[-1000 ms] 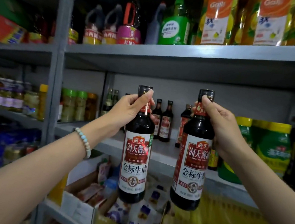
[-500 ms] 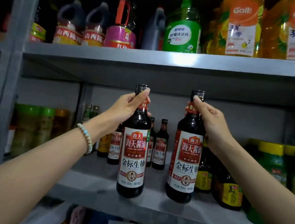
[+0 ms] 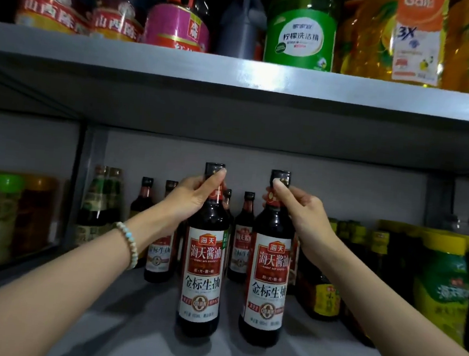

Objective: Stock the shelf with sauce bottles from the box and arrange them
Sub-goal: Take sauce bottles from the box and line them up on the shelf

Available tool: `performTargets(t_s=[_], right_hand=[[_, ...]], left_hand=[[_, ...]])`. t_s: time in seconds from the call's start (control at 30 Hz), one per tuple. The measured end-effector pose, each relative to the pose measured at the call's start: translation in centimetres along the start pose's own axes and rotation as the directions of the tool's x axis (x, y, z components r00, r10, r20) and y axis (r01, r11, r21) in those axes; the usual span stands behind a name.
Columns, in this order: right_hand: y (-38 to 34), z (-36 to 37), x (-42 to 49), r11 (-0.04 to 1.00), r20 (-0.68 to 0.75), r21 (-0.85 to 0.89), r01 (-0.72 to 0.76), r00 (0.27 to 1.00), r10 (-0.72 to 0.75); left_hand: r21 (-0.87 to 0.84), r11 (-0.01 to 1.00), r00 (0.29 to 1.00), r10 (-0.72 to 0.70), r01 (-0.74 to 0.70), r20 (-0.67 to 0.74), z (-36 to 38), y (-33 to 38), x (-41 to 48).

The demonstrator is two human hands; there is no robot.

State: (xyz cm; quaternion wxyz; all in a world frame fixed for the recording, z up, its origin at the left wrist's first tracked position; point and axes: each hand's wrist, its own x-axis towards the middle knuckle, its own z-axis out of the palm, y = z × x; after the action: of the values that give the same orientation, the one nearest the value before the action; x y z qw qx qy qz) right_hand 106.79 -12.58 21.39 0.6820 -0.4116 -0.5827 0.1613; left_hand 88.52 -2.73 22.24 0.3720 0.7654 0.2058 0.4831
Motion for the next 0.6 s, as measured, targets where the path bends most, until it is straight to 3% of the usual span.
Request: performTargets(t_s=[0.6], right_hand=[[4.3, -0.1, 0.5, 0.987, 0.009, -0.162, 0.016, 1.0, -0.015]], left_hand=[[-0.031, 0.999, 0.998, -0.03, 0.031, 0.049, 1.8, -3.7, 0.7]])
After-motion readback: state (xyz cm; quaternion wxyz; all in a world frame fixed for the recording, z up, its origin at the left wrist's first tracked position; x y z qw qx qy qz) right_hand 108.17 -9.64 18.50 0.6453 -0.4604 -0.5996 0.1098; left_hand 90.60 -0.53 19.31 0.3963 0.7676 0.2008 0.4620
